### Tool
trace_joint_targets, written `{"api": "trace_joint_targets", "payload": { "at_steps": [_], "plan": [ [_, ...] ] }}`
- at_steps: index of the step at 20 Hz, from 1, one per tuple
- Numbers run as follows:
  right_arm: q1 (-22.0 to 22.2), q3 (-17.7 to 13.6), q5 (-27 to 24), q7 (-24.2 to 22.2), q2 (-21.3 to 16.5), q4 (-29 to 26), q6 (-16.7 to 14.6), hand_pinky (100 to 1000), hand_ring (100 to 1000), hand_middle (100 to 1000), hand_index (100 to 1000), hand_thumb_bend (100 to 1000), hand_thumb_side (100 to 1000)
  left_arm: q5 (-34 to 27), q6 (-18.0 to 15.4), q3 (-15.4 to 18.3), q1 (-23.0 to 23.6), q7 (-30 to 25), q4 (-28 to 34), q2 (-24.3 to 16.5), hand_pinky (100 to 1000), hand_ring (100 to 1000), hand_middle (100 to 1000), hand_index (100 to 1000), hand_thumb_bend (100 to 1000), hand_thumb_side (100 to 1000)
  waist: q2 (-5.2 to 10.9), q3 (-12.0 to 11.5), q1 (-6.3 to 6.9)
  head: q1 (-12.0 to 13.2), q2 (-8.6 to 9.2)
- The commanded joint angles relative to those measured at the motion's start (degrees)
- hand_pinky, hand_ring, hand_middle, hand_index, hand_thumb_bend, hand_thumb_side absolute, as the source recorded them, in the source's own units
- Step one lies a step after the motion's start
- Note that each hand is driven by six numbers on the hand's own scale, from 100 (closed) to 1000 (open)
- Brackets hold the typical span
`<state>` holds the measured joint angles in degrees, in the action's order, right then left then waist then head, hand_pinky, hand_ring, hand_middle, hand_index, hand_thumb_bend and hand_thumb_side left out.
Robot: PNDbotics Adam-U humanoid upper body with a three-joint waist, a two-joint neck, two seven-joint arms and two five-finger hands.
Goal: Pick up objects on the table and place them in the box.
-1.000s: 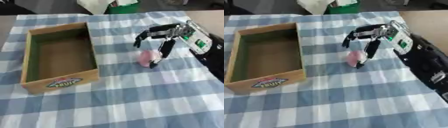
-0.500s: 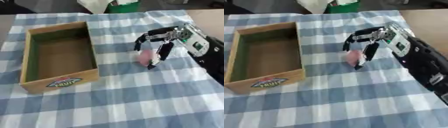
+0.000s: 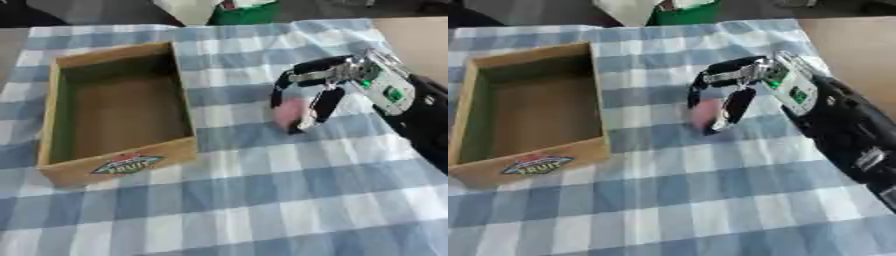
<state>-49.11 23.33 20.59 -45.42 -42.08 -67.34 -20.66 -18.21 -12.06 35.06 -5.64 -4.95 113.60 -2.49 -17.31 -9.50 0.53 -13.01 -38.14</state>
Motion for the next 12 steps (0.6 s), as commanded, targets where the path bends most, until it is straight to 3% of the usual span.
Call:
{"api": "trace_joint_targets", "payload": {
  "at_steps": [1,9,12],
  "plan": [
    [-0.8,0.0,-0.7,-6.5,-1.2,-1.3,-6.5,932,867,625,726,324,271,0.0,-0.1,0.1,-0.5,-0.2,1.0,-0.6,533,378,579,822,190,551,0.79,0.0,0.00,-0.1,0.65],
    [-0.8,0.2,-1.4,-6.5,-1.6,-1.9,-6.5,902,831,573,660,100,225,0.0,0.1,0.1,-0.7,0.0,1.0,-0.8,532,379,580,820,187,551,1.22,0.0,-0.17,-0.1,0.75],
    [-0.9,0.0,-2.1,-6.5,-1.7,-2.4,-6.6,888,816,565,652,100,256,0.0,0.2,0.1,-0.7,0.0,1.0,-0.9,532,379,580,820,186,550,1.43,0.0,-0.24,-0.1,0.83]
  ]
}}
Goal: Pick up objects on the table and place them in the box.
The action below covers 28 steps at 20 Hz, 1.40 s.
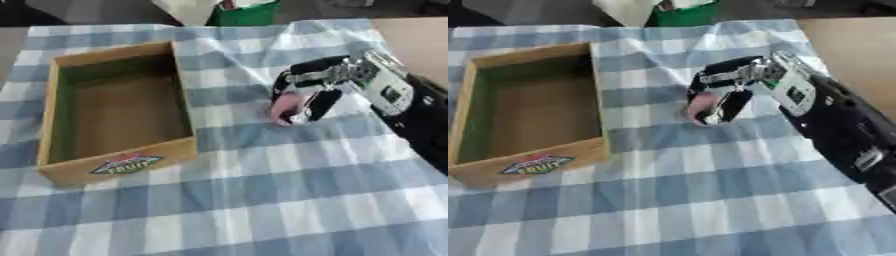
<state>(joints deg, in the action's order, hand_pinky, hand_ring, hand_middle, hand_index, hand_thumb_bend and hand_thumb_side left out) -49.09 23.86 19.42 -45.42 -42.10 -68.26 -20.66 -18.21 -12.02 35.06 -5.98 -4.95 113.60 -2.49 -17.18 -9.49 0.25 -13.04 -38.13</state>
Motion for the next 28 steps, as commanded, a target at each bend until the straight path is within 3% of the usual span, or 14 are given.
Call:
{"api": "trace_joint_targets", "payload": {
  "at_steps": [1,12,13,14,16,22,28],
  "plan": [
    [-0.9,-0.6,-1.2,-6.4,-1.8,-1.8,-6.8,885,814,563,651,100,269,0.0,0.2,0.1,-0.4,0.1,1.0,-0.9,532,379,580,820,185,549,1.36,0.0,0.01,-0.1,0.83],
    [-2.2,-2.1,-4.7,-1.1,-2.0,-5.7,-5.8,864,780,518,610,100,387,0.0,0.2,0.0,-0.3,0.3,1.0,-1.1,532,379,579,818,183,549,1.79,0.0,-0.04,-0.1,1.27],
    [-2.8,-2.7,-5.1,-0.2,-1.8,-6.0,-5.7,861,780,520,610,100,471,0.0,0.2,0.0,-0.3,0.3,1.0,-1.1,532,379,579,819,183,550,1.82,0.0,-0.02,-0.1,1.29],
    [-3.5,-3.2,-5.4,0.8,-1.5,-6.2,-5.6,859,779,516,609,100,400,0.0,0.2,0.0,-0.3,0.3,1.0,-1.2,532,379,579,818,183,550,1.85,0.0,-0.02,-0.1,1.29],
    [-5.2,-4.0,-5.7,2.7,-0.6,-6.1,-5.2,854,773,507,600,100,411,0.0,0.2,0.0,-0.2,0.3,1.0,-1.2,532,379,579,818,183,549,1.96,-0.1,-0.03,-0.2,1.30],
    [-11.0,-6.6,-4.8,8.9,4.4,-4.5,-3.4,821,751,492,585,100,455,0.0,0.2,-0.1,0.0,0.3,1.0,-1.3,532,379,579,818,182,550,2.16,-0.4,-0.09,-0.4,1.43],
    [-17.3,-7.4,-0.2,14.0,10.4,0.6,-4.7,790,744,489,582,100,482,0.0,0.3,-0.3,0.0,0.1,1.0,-1.4,534,378,579,818,181,548,2.04,-1.2,-0.56,-0.9,1.29]
  ]
}}
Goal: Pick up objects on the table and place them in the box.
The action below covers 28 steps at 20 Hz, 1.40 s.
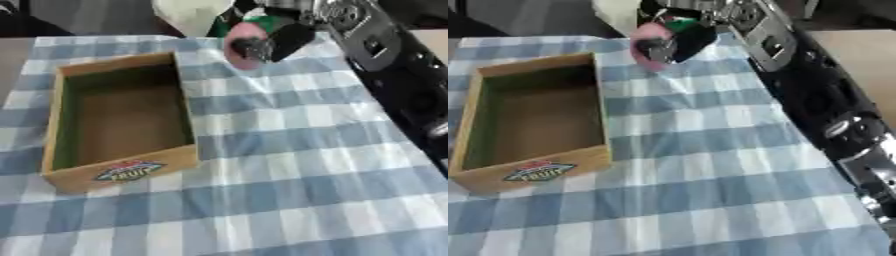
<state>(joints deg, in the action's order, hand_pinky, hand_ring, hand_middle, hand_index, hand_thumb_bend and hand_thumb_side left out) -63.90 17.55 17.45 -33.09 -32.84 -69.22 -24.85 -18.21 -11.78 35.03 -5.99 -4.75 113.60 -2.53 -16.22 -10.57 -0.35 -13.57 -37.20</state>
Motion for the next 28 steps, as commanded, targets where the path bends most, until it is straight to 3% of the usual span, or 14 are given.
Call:
{"api": "trace_joint_targets", "payload": {
  "at_steps": [1,5,11,18,23,28],
  "plan": [
    [-3.3,-1.4,2.5,2.3,1.9,2.4,-0.9,787,744,489,581,100,488,-0.1,0.1,-0.3,-0.1,-0.2,1.0,-1.4,533,377,579,818,181,548,1.01,-0.3,-0.09,-0.4,0.44],
    [-5.6,-2.6,5.1,4.4,5.3,5.4,-1.5,791,743,487,582,100,486,-0.1,0.0,-0.3,-0.1,-0.3,1.0,-1.6,535,376,578,818,184,549,0.73,-0.9,-0.49,-0.7,0.55],
    [-7.9,-4.8,10.1,6.9,14.8,6.7,-0.6,792,740,483,579,100,487,-0.1,0.3,-0.8,-0.1,-1.0,1.0,-1.2,535,376,578,818,186,550,0.39,-1.1,-0.38,-1.4,0.54],
    [-6.0,-6.8,21.8,10.8,25.0,9.5,-0.4,790,741,483,578,100,493,-1.3,-0.3,-1.8,-0.9,-1.9,1.0,-1.2,532,377,577,814,185,554,-0.31,-2.4,-0.37,-3.1,1.05],
    [-4.5,-6.7,28.4,13.5,28.0,11.2,-2.3,791,740,482,576,100,491,-3.2,-2.3,-2.4,-2.3,-1.9,1.0,-1.9,521,378,569,800,172,563,-1.10,-3.7,-0.56,-3.7,1.89],
    [-2.9,-7.7,32.5,13.8,29.4,14.2,-2.2,801,738,478,572,100,466,-5.4,-4.5,-2.9,-3.2,-1.5,1.0,-2.4,515,381,567,795,168,569,-1.78,-4.4,-0.64,-4.3,2.35]
  ]
}}
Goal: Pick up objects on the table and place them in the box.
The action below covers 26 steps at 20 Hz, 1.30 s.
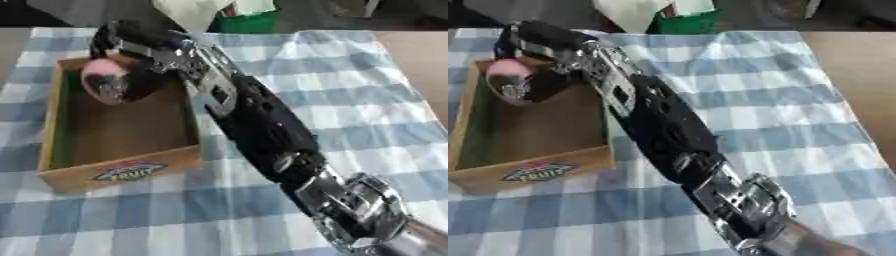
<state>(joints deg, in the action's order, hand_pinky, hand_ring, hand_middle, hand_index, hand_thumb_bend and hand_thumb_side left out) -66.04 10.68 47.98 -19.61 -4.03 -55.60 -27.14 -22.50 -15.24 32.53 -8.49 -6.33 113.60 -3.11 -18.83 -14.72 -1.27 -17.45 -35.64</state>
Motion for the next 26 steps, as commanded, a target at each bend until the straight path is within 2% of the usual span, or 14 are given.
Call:
{"api": "trace_joint_targets", "payload": {
  "at_steps": [1,5,11,15,16,18,21,22,23,24,25,26],
  "plan": [
    [-0.6,-1.0,2.6,0.2,0.9,1.0,0.2,800,738,479,572,100,465,-1.4,-1.3,-0.4,-0.9,0.1,1.0,-1.9,514,383,567,794,168,570,0.74,-0.3,0.26,-0.5,0.84],
    [-0.1,-1.1,6.1,1.0,1.7,2.3,-0.3,783,741,484,572,100,495,-2.3,-2.0,-0.7,-1.5,0.0,1.0,-2.3,513,384,568,793,168,572,0.45,-0.7,0.11,-1.0,0.98],
    [-0.7,-1.0,15.0,3.7,2.5,4.8,-3.7,770,764,516,597,100,541,-2.5,-1.9,-0.8,-2.0,-0.1,1.0,-2.7,513,384,568,793,168,572,0.48,-0.9,-0.51,-1.0,1.10],
    [-1.3,-1.3,18.9,3.1,3.0,6.0,-5.3,784,815,637,770,100,563,-2.5,-1.7,-0.9,-2.2,-0.1,1.0,-3.0,512,385,568,794,168,572,0.63,-1.1,-0.84,-1.6,1.08],
    [-1.5,-1.4,19.8,2.5,3.0,6.1,-5.6,795,842,703,827,100,565,-2.5,-1.7,-1.0,-2.2,-0.1,1.0,-3.0,512,385,568,794,168,573,0.68,-1.2,-0.90,-1.8,1.11],
    [-1.7,-1.8,21.6,1.6,3.1,6.2,-5.9,811,874,762,891,100,559,-2.6,-1.6,-0.9,-2.2,-0.1,1.0,-3.0,512,385,568,794,168,572,0.77,-1.2,-0.97,-1.9,1.13],
    [-2.0,-2.3,23.5,0.7,3.0,6.1,-6.1,827,895,808,941,100,531,-2.6,-1.5,-0.9,-2.2,-0.1,1.0,-3.0,513,385,568,794,169,571,0.84,-1.2,-1.02,-2.0,1.08],
    [-2.1,-2.5,23.9,0.4,3.0,6.2,-6.1,836,904,833,965,204,512,-2.6,-1.4,-0.9,-2.2,-0.2,1.0,-2.9,513,385,568,795,169,571,0.85,-1.2,-1.04,-2.0,1.01],
    [-2.1,-2.6,24.1,0.0,3.0,6.2,-6.1,841,909,844,972,264,502,-2.5,-1.4,-0.9,-2.2,-0.2,1.0,-2.9,513,385,569,795,169,571,0.85,-1.2,-1.05,-2.0,0.94],
    [-2.2,-2.7,24.3,-0.4,2.9,6.3,-6.2,854,921,871,986,415,476,-2.5,-1.4,-0.9,-2.2,-0.2,1.0,-2.9,513,384,569,795,170,571,0.84,-1.2,-1.04,-2.0,0.88],
    [-2.2,-2.9,24.2,-0.9,2.9,6.2,-6.2,857,923,878,990,459,466,-2.6,-1.3,-0.9,-2.2,-0.2,1.0,-2.9,513,384,569,795,170,571,0.83,-1.2,-1.02,-2.0,0.84],
    [-2.3,-3.1,24.0,-1.3,2.9,6.1,-6.2,863,929,884,997,548,451,-2.6,-1.3,-0.9,-2.2,-0.2,1.0,-2.8,513,384,569,795,171,571,0.83,-1.2,-0.99,-1.9,0.79]
  ]
}}
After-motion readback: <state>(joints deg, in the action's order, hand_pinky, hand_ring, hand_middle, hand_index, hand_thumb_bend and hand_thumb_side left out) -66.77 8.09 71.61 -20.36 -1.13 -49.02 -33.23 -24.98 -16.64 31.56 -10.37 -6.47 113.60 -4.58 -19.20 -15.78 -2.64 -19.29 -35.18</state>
